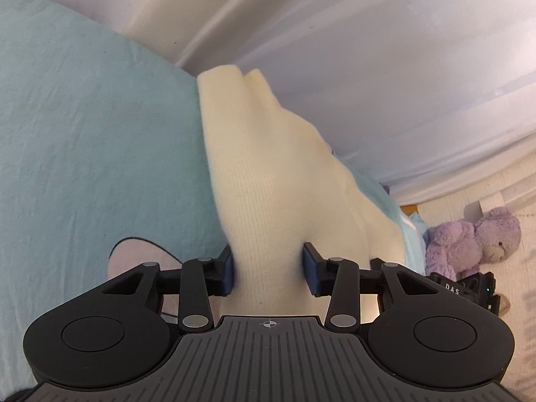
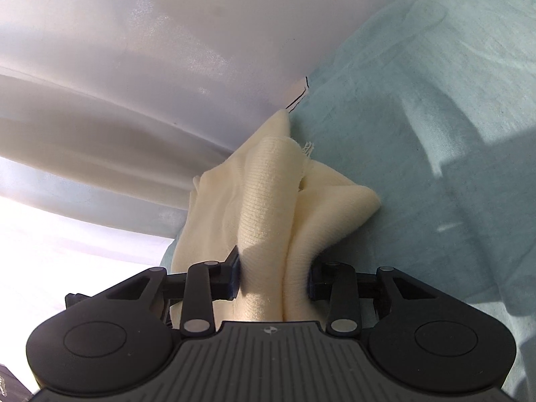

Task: Fold small clothes

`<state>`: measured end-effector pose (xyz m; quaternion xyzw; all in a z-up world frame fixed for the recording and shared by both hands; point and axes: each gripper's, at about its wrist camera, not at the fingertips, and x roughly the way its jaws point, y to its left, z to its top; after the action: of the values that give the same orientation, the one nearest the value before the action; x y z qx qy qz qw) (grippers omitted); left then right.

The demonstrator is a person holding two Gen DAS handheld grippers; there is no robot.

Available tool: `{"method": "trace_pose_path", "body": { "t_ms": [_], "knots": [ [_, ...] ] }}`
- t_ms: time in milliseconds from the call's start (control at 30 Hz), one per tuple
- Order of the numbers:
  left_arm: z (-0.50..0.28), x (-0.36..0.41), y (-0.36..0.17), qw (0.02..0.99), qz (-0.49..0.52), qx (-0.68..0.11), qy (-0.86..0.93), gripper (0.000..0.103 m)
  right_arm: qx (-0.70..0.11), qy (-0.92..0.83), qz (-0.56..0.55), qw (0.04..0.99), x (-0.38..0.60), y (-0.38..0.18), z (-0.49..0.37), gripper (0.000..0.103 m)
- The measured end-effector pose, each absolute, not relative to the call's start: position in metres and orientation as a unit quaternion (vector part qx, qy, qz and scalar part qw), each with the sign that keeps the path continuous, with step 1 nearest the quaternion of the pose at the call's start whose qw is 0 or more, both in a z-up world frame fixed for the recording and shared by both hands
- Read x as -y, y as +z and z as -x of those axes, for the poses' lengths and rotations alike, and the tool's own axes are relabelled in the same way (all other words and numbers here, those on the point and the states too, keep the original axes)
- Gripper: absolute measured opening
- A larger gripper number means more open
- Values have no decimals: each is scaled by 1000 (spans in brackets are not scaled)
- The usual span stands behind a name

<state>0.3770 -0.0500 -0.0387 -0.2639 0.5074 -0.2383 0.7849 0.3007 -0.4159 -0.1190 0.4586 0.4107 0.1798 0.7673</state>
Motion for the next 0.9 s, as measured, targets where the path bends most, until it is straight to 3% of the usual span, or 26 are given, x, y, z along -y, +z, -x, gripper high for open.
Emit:
{"method": "trace_pose_path", "body": {
  "t_ms": [267, 600, 900],
  "knots": [
    [-351, 50, 7, 801, 260, -481, -245, 29, -406, 213, -460, 760, 396, -87, -279, 30],
    [-289, 24, 52, 829, 228, -459, -224, 28, -440, 267, -437, 737, 346, -68, -247, 30],
    [-244, -15, 40, 838, 238, -462, -167, 28, -484, 285, -422, 711, 301, -81, -235, 31]
  ]
}}
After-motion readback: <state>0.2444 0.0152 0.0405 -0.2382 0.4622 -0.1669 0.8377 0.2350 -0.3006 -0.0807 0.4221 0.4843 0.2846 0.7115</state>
